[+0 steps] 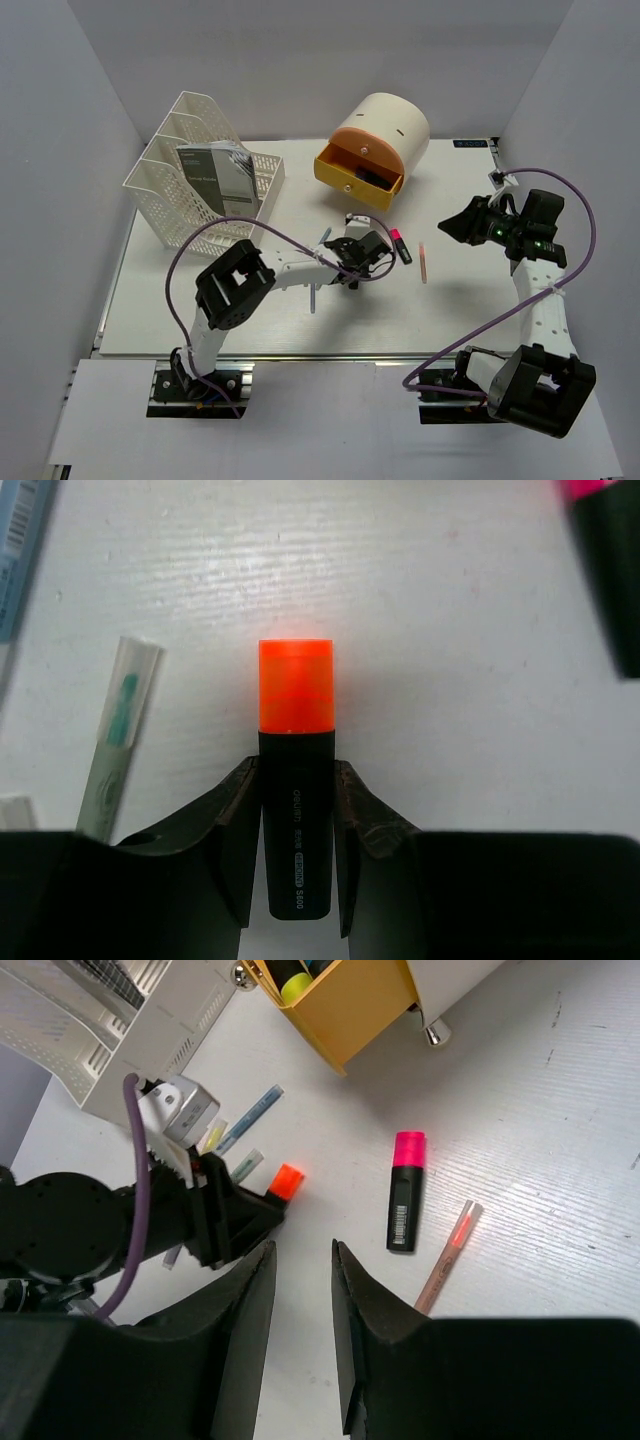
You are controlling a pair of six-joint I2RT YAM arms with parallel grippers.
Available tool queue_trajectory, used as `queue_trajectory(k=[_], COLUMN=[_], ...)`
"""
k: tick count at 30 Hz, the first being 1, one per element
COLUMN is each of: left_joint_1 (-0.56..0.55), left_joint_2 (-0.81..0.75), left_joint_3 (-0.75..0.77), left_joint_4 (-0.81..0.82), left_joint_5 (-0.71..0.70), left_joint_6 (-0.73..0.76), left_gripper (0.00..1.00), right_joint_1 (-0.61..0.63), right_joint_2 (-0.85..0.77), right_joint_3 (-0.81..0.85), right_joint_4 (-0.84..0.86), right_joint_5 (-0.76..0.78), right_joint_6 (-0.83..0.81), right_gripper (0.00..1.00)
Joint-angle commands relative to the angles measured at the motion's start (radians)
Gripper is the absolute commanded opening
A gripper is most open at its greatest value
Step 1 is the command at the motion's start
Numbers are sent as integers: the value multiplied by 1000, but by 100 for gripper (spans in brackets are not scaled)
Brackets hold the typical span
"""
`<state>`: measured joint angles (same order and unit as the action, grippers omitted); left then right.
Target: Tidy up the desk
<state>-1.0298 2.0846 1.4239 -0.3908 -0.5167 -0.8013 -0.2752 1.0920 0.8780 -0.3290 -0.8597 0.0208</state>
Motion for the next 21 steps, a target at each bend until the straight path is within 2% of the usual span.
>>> queue_trajectory(k=[1, 8, 10, 21], left_joint_1=[-3, 22, 31, 95], left_joint_2=[-122, -325, -383, -388], left_joint_3=[-42, -75, -89, 104], left_joint_4=[-8, 30, 75, 90], left_joint_5=[105, 197, 187, 172], left_joint_6=[63, 37, 34, -1], left_gripper=[4, 3, 3, 0], right_joint_1=[-13, -30, -36, -59], right_joint_2=[-7, 11, 16, 13], right_joint_3=[-11, -24, -24, -34], right_joint_4=[42, 56, 57, 71], right_joint_5=[-19, -18, -15, -19], right_joint_6=[11, 16, 19, 28], right_gripper=[35, 35, 34, 34])
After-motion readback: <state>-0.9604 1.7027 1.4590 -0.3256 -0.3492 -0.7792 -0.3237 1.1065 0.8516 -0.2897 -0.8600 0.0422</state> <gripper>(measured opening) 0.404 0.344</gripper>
